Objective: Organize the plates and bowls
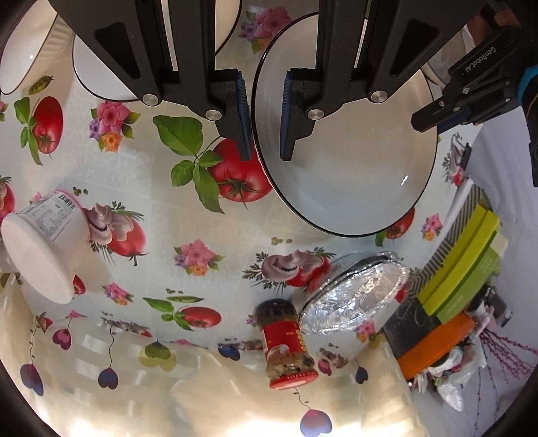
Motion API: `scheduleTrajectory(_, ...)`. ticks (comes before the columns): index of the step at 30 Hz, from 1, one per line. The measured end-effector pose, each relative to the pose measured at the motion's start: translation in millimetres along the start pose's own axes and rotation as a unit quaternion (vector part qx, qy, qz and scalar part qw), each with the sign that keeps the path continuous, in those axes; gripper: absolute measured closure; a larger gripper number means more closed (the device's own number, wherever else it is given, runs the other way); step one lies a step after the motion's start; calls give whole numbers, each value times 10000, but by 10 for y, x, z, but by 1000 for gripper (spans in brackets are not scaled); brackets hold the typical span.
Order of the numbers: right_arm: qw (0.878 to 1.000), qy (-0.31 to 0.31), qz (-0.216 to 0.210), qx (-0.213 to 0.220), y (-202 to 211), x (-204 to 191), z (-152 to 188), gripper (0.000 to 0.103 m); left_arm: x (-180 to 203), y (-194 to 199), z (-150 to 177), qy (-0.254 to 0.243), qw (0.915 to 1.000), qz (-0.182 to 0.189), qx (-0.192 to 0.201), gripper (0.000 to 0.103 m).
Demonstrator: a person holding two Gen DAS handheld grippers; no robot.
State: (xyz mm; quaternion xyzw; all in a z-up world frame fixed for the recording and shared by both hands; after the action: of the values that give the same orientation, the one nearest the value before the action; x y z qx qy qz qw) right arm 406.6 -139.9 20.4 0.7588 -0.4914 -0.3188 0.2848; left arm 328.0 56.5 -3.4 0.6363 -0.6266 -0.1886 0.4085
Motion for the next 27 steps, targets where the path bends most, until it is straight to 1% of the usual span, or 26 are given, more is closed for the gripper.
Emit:
scheduleTrajectory(10, 9999, -10, -73, 83, 297, -144, 34, 86, -20, 285, -24, 33, 9998, 27, 207, 80)
scheduleTrajectory(18, 9996, 113, -113, 215, 615, -326, 99, 86, -61, 555, 42, 67, 9994, 24, 349, 80)
scheduleTrajectory(27, 9995, 154, -159, 216, 822, -487, 263, 86, -139, 774, 161, 103, 9991, 5, 407, 80)
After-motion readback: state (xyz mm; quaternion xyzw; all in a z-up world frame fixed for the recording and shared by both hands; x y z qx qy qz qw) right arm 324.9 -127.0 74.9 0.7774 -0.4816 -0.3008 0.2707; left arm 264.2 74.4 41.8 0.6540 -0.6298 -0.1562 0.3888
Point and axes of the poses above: each gripper's, at about its wrist camera, not at the fingertips, and y roughly against the way its jaws point, x to its right, z to its underside, the point moved 2 cm from there along -y, roughly the way its jaws point, and after that the axes turned 11 degrees about x, right-handed, at the moved point
